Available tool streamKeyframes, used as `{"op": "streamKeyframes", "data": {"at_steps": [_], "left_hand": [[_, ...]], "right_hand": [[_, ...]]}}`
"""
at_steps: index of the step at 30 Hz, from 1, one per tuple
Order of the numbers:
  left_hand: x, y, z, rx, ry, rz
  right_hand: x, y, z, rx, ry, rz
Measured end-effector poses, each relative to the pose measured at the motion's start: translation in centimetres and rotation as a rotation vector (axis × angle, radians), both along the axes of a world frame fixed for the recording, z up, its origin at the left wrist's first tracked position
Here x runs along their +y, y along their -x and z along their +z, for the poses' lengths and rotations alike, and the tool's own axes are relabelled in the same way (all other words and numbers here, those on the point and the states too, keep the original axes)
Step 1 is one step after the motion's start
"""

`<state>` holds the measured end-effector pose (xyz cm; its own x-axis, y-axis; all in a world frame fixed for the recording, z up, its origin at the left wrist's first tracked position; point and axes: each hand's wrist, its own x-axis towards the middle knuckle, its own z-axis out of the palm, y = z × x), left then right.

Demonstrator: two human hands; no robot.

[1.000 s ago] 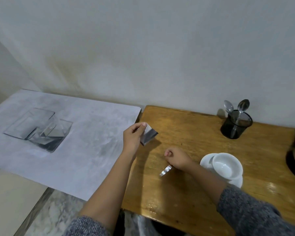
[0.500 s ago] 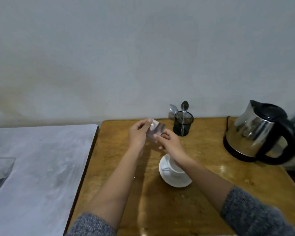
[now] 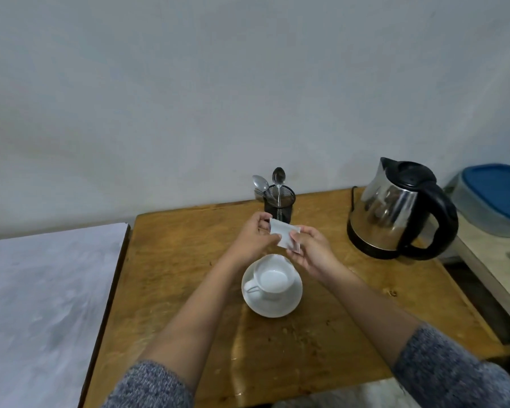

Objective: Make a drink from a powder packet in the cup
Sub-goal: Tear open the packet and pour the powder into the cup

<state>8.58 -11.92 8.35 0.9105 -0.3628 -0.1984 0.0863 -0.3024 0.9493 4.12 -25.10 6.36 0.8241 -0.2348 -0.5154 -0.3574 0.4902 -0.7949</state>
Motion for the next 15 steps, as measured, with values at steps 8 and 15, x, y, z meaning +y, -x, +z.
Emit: {"op": "streamKeyframes", "data": {"at_steps": [8,15], "left_hand": [[-0.4,-1.2,-2.0,-0.035,-0.341,-0.184],[-0.3,-0.5,-4.1,-0.149,-0.431,-0.148]], "right_hand": [[-1.0,0.7,-2.3,0.064,0.298,0.213],[-1.6,0.6,-3.3,-0.118,0.795,0.406]]}}
